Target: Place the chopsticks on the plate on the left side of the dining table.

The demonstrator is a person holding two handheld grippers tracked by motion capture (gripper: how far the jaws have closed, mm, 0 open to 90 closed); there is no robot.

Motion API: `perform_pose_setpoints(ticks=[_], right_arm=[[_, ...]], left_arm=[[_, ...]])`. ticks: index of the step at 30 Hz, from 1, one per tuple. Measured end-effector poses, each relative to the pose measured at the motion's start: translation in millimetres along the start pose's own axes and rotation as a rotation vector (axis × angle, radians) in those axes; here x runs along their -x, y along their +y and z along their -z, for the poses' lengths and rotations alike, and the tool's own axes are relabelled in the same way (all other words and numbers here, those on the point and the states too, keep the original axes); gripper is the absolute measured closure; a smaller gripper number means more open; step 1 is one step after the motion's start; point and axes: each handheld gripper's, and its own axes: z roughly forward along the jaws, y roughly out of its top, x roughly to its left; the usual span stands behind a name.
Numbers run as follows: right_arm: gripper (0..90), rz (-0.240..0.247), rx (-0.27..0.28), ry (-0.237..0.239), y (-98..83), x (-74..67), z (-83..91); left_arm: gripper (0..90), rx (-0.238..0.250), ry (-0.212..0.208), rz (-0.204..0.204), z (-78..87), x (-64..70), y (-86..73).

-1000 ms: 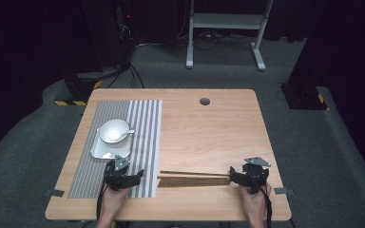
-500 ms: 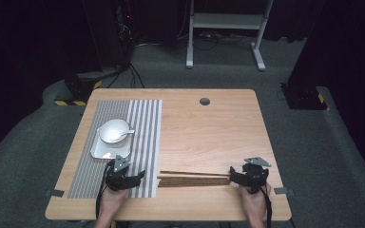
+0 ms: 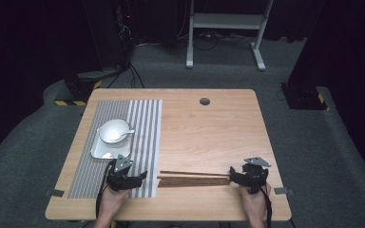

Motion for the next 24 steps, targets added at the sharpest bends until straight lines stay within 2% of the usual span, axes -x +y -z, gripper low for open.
perform_pose_setpoints(ticks=[9, 14, 24], right_arm=[[12.5, 0.004, 0.002, 0.002, -0.1, 0.0, 0.1], [12.5, 0.003, 0.002, 0.002, 0.0, 0.0, 0.1], [12.7, 0.004, 0.003, 0.001, -0.1, -0.1, 0.1]], left_arm=[[24.0, 0.008, -0.034, -0.006, 0.4, 3.9, 5.6], [23.9, 0.01, -0.045, -0.031, 0.5, 8.3, 10.3], [24.2, 0.025, -0.085, -0.05, -0.3, 12.2, 23.4]])
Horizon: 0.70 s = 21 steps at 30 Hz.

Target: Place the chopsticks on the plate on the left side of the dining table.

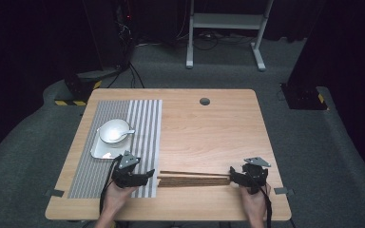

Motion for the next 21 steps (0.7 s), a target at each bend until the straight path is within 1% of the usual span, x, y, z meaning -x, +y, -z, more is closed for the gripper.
perform_pose_setpoints(ticks=[4, 7, 11, 17, 19, 21], right_arm=[[12.7, 0.0, 0.0, 0.0, 0.0, 0.0, 0.0], [12.7, 0.0, 0.0, 0.0, 0.0, 0.0, 0.0], [13.0, 0.0, 0.001, 0.001, 0.0, -0.4, 0.1], [13.0, -0.001, 0.001, 0.001, 0.0, -0.4, 0.1], [13.0, -0.001, 0.001, 0.001, 0.0, -0.4, 0.1], [13.0, 0.0, 0.002, 0.001, -0.1, -0.3, 0.1]], left_arm=[[24.5, 0.005, -0.012, -0.01, 0.3, 1.0, 5.5], [25.7, 0.016, -0.034, -0.01, 0.7, 1.0, 10.1], [25.5, 0.014, -0.043, -0.027, -1.1, 2.1, 15.7], [25.4, 0.016, -0.068, -0.038, -3.0, 4.3, 23.3], [25.0, 0.016, -0.07, -0.042, -3.2, 4.6, 24.3], [25.0, 0.015, -0.08, -0.052, -4.3, 6.3, 28.7]])
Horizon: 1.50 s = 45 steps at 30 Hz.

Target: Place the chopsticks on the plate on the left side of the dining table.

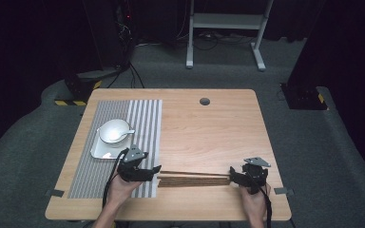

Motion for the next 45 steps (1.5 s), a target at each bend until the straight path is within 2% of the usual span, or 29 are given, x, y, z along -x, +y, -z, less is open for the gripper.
perform_pose_setpoints(ticks=[11, 24, 32, 39, 45], right_arm=[[13.1, 0.001, 0.0, 0.002, 0.0, -0.2, 0.0], [13.1, 0.001, 0.0, 0.002, 0.0, -0.2, 0.0], [13.1, 0.001, 0.0, 0.002, 0.0, -0.2, 0.0], [13.1, 0.001, 0.0, 0.002, 0.0, -0.2, 0.0], [13.1, 0.001, 0.0, 0.002, 0.0, -0.2, 0.0]], left_arm=[[26.0, -0.001, -0.039, -0.026, -5.0, 4.0, 10.1], [28.5, 0.019, -0.101, -0.018, -10.0, 2.4, 18.7], [29.0, 0.012, -0.119, -0.017, -12.9, 1.4, 19.8], [30.3, 0.018, -0.119, -0.046, -11.8, 5.4, 28.0], [31.3, 0.005, -0.136, -0.066, -16.9, 8.2, 33.0]])
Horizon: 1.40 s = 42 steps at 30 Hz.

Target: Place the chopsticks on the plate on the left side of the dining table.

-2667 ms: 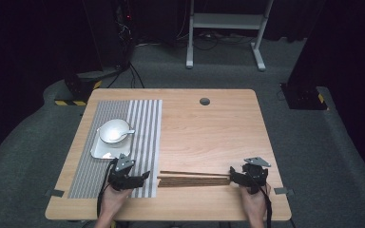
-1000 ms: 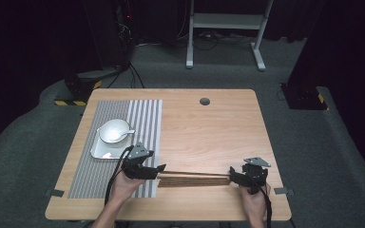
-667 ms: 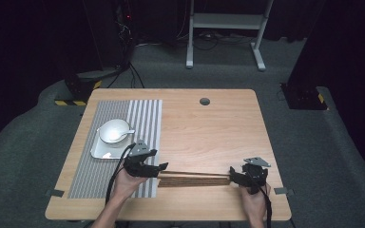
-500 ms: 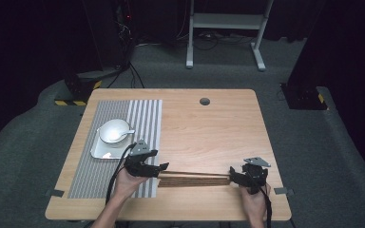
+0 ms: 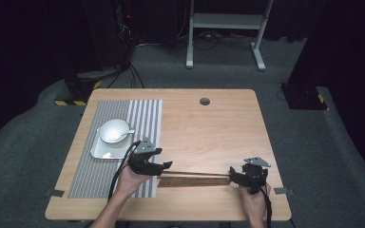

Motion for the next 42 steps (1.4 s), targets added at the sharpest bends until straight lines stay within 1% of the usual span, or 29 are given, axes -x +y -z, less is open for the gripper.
perform_pose_setpoints(ticks=[7, 12, 13, 21, 23, 24, 31, 36, 39, 42], right_arm=[[13.1, 0.0, 0.0, 0.0, 0.0, 0.0, 0.0], [13.1, 0.0, 0.0, 0.0, 0.0, 0.0, 0.0], [13.1, 0.0, 0.0, 0.0, 0.0, 0.0, 0.0], [13.1, 0.0, 0.0, 0.0, 0.0, 0.0, 0.0], [13.1, 0.0, 0.0, 0.0, 0.0, -0.1, 0.0], [13.1, 0.0, 0.0, 0.0, 0.0, 0.0, 0.0], [13.1, 0.0, 0.0, 0.0, 0.0, 0.0, 0.0], [13.1, 0.0, 0.0, 0.0, 0.0, 0.0, 0.0], [13.1, 0.0, 0.0, 0.0, 0.0, 0.0, 0.0], [13.1, 0.0, 0.0, 0.0, 0.0, 0.0, 0.0]], left_arm=[[32.0, -0.007, -0.018, -0.02, -6.3, 2.4, 4.9], [33.4, -0.003, -0.012, -0.051, -8.2, 5.2, 10.2], [33.6, -0.009, -0.013, -0.057, -9.0, 5.9, 11.4], [34.6, -0.017, -0.032, -0.085, -16.3, 8.8, 17.5], [36.4, -0.014, -0.033, -0.089, -17.0, 9.4, 18.0], [36.7, -0.014, -0.038, -0.099, -18.8, 10.4, 19.3], [37.1, -0.019, -0.053, -0.108, -24.1, 12.2, 22.3], [40.9, -0.011, -0.068, -0.107, -28.4, 13.6, 23.9], [41.4, -0.011, -0.076, -0.103, -31.1, 14.1, 24.4], [41.9, -0.016, -0.086, -0.109, -34.2, 14.6, 24.4]])
